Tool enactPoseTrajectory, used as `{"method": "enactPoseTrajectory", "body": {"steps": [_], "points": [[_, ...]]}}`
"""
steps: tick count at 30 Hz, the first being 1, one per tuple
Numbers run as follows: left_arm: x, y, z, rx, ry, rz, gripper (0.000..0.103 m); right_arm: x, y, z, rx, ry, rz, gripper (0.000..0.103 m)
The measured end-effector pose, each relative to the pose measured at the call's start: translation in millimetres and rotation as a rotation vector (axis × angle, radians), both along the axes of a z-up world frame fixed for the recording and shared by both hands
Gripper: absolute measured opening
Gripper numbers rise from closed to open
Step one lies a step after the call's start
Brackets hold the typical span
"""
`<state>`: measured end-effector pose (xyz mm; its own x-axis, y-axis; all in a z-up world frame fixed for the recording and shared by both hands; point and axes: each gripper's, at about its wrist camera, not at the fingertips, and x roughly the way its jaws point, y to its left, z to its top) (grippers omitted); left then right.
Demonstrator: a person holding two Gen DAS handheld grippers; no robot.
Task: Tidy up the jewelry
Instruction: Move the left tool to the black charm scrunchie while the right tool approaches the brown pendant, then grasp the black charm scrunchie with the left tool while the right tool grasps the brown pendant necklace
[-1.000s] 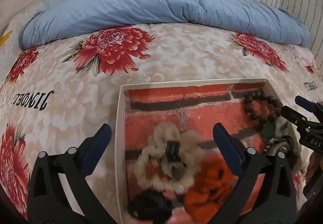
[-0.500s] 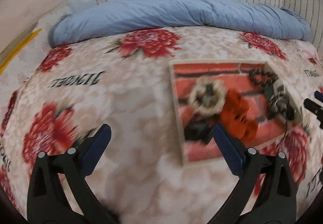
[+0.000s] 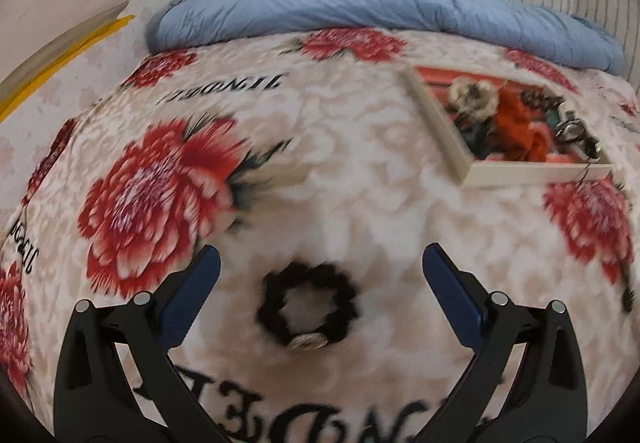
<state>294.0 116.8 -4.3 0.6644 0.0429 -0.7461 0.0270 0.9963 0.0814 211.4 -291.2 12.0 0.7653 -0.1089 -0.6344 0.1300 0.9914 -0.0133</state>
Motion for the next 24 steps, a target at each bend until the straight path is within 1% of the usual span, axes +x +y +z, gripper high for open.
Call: {"method": "enactPoseTrajectory", "body": {"steps": [2, 4, 9, 11, 14, 18, 19, 20, 21, 23, 24], "points": [[-1.9, 7.7, -6.4, -0.010, 0.005, 0.008, 0.098, -13.0, 4.0, -9.2, -0.006, 0.007, -0.027, 0.096], [-2.9, 15.6, -13.2, -0.024, 0.010, 0.014, 0.098, -21.5, 8.2, -21.5, 0.000, 0.040, -0.033, 0.096], [-2.2, 16.0, -23.6, 0.004, 0.014, 0.008, 0.098, -35.6, 19.6, -47.9, -0.004, 0.120, -0.049, 0.096], [-1.0, 17.3, -28.1, -0.011, 0.017, 0.000, 0.098, -38.4, 24.2, -52.6, 0.007, 0.139, -0.048, 0.096], [2.8, 20.8, -34.1, -0.040, 0.025, -0.005, 0.098, -40.7, 31.2, -54.1, -0.009, 0.147, -0.055, 0.096], [7.1, 21.3, -40.4, -0.033, 0.036, -0.008, 0.098, -42.9, 38.3, -57.9, -0.033, 0.167, -0.068, 0.095], [8.0, 21.9, -41.6, -0.045, 0.039, -0.015, 0.098, -43.1, 39.9, -59.5, -0.034, 0.176, -0.068, 0.092], [8.7, 22.4, -41.7, -0.054, 0.038, -0.020, 0.098, -43.5, 41.2, -61.4, -0.034, 0.186, -0.068, 0.087], [9.6, 23.1, -42.0, -0.062, 0.036, -0.025, 0.098, -43.8, 41.9, -62.6, -0.034, 0.192, -0.069, 0.084], [12.6, 23.4, -43.5, -0.070, 0.038, -0.035, 0.097, -42.1, 41.0, -66.0, -0.032, 0.208, -0.078, 0.072], [14.1, 23.5, -44.7, -0.073, 0.041, -0.039, 0.096, -41.6, 39.3, -67.1, -0.024, 0.213, -0.082, 0.069]]}}
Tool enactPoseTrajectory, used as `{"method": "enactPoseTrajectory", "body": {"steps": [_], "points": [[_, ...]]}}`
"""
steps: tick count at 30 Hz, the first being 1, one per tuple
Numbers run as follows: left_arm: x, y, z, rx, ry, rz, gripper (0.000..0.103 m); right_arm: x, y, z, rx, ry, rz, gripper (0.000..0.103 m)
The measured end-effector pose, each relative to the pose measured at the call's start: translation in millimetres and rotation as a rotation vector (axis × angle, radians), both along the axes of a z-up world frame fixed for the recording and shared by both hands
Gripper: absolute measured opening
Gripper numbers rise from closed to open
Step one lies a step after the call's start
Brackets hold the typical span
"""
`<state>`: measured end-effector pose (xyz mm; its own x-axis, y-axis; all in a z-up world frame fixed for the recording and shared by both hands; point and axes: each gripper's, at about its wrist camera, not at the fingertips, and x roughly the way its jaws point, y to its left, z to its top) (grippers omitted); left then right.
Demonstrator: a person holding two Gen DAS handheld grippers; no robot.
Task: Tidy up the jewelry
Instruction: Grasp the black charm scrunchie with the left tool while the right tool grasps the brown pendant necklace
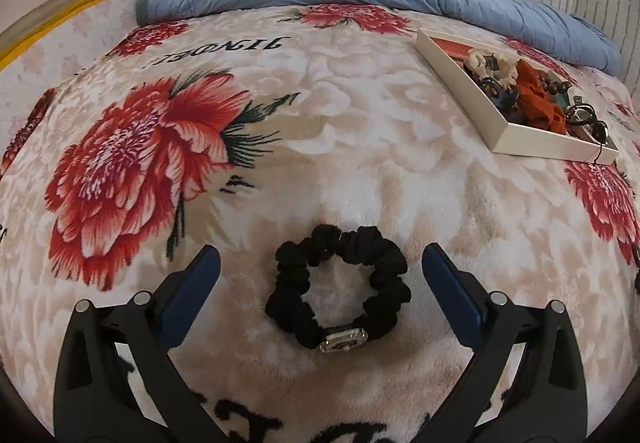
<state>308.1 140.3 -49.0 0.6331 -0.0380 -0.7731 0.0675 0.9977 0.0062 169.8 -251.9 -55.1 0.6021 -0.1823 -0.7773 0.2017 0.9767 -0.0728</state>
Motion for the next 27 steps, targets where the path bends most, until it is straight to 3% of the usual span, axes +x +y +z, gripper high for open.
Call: {"method": "enactPoseTrajectory", "body": {"steps": [3, 12, 17, 24, 27], "points": [[4.5, 0.6, -5.4, -0.014, 0.023, -0.010, 0.089, 2.2, -2.0, -3.4, 0.026, 0.015, 0.001, 0.066], [4.9, -1.9, -10.1, 0.013, 0.030, -0.011, 0.074, 2.0, 17.6, -4.0, -0.001, 0.033, 0.081, 0.029], [4.3, -2.4, -9.2, 0.029, 0.028, -0.017, 0.061, 1.8, 13.8, -3.6, 0.035, 0.030, 0.091, 0.025], [3.9, 5.8, -5.6, 0.024, 0.019, 0.007, 0.027, -1.1, 14.0, 0.8, 0.038, 0.013, 0.127, 0.023], [3.6, 8.5, -5.2, 0.013, 0.018, 0.013, 0.023, -1.9, 9.7, 3.3, 0.053, 0.003, 0.134, 0.023]]}}
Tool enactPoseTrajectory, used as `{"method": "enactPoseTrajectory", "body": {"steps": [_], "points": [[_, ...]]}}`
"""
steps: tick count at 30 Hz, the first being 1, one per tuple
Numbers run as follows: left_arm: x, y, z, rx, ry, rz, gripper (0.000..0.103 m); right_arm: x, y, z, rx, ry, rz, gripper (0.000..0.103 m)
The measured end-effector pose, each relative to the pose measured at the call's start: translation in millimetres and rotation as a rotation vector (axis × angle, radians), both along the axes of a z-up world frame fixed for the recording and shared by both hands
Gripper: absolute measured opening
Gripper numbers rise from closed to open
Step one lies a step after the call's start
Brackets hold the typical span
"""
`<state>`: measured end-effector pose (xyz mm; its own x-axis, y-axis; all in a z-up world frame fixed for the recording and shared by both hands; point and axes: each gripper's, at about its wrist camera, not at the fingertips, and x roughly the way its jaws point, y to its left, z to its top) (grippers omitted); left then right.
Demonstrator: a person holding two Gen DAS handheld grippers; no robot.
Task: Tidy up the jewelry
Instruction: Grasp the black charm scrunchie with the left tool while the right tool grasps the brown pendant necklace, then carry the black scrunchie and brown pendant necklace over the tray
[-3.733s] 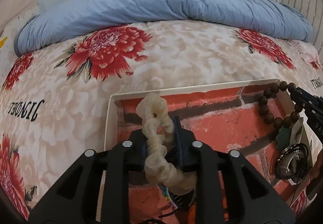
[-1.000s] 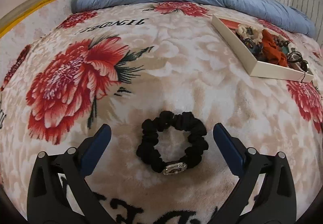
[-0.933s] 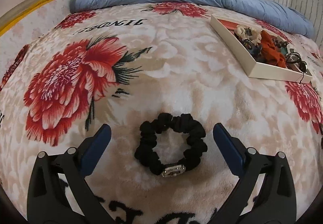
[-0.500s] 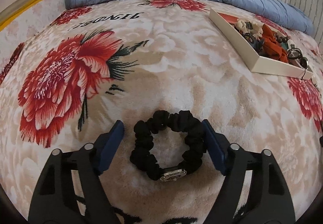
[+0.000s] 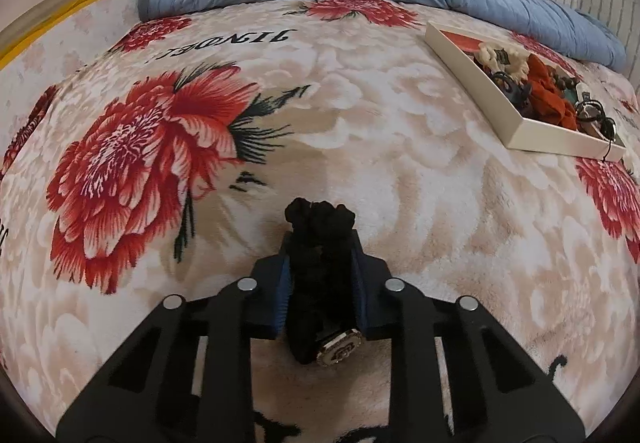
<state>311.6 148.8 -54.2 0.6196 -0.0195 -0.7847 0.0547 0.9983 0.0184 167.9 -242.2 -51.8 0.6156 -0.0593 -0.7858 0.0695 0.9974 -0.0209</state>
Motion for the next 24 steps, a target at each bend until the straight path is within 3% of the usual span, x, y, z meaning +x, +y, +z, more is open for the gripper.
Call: {"method": "enactPoseTrajectory", "body": {"steps": [7, 11, 19, 24], "points": [[-4.0, -0.8, 4.7, 0.017, -0.026, 0.021, 0.018, 2.4, -14.3, 11.7, 0.009, -0.040, 0.009, 0.023], [-7.3, -6.3, 21.1, 0.012, -0.054, 0.030, 0.018, 10.0, -30.7, 26.3, 0.023, -0.076, 0.002, 0.023], [1.6, -60.8, 63.2, 0.034, -0.112, -0.039, 0.018, 45.6, -55.1, 71.4, 0.020, -0.199, 0.021, 0.023], [28.6, -103.8, 88.1, 0.001, -0.147, -0.076, 0.018, 80.0, -57.1, 100.6, 0.029, -0.295, 0.045, 0.023]]}}
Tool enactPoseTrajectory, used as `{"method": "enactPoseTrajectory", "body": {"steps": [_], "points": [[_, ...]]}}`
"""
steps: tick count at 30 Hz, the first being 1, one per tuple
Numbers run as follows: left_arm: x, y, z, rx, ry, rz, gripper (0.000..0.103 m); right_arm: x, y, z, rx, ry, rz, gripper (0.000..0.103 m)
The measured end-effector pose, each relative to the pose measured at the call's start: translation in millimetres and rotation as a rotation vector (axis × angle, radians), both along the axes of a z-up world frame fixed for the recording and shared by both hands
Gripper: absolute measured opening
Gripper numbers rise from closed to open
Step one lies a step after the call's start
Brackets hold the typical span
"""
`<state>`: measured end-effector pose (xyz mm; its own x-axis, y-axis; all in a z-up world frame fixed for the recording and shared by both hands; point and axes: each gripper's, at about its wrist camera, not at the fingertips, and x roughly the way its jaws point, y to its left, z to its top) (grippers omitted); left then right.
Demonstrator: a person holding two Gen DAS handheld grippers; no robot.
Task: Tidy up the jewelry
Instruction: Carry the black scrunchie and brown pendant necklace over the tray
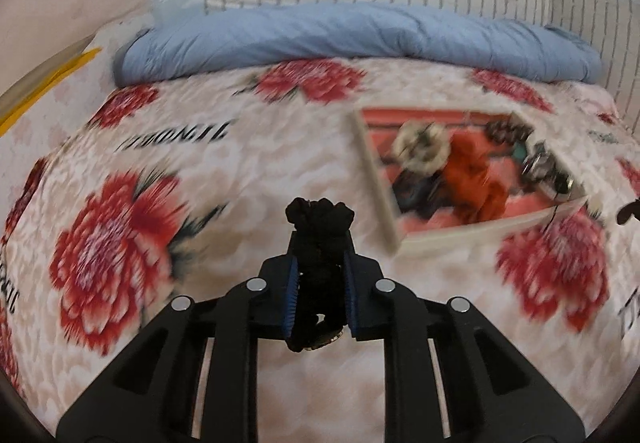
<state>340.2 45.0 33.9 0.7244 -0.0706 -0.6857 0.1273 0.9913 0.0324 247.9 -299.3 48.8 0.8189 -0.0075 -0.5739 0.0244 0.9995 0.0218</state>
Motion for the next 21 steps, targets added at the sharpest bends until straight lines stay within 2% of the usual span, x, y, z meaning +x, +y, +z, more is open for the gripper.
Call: {"method": "enactPoseTrajectory", "body": {"steps": [6, 11, 16, 21], "points": [[37.7, -51.1, 23.6, -0.053, -0.051, -0.038, 0.018, 47.8, 2.3, 20.6, 0.025, -0.077, 0.037, 0.023], [80.7, -81.6, 36.4, -0.136, -0.085, -0.053, 0.018, 94.6, -0.4, 24.6, 0.052, -0.122, 0.047, 0.023], [119.9, -101.7, 28.3, -0.161, -0.087, -0.047, 0.018, 139.2, -4.3, 6.4, 0.072, -0.118, 0.049, 0.023], [149.8, -116.6, 10.1, -0.114, -0.061, -0.040, 0.018, 174.8, -7.0, -11.4, 0.064, -0.093, 0.036, 0.023]]}}
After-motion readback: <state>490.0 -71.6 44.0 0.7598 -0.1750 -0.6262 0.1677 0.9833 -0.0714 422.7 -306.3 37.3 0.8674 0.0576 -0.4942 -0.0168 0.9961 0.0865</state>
